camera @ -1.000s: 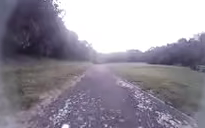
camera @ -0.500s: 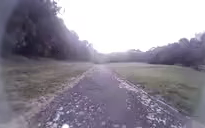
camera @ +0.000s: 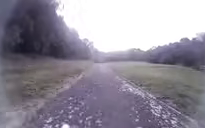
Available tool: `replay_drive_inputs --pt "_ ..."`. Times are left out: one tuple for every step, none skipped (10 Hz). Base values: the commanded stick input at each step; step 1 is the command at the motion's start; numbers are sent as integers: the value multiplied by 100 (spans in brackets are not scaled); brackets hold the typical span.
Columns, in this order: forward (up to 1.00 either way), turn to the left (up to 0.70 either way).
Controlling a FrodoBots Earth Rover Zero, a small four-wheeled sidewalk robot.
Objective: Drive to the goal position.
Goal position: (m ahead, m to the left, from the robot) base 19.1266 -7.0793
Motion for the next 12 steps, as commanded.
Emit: replay_drive_inputs --pt "70 0" --pt "70 0" --pt "70 0" --pt "70 0" --pt "70 0" --pt "70 0" --pt "70 0" --pt "70 0" --pt "70 0" --pt "70 0" --pt "70 0" --pt "70 0"
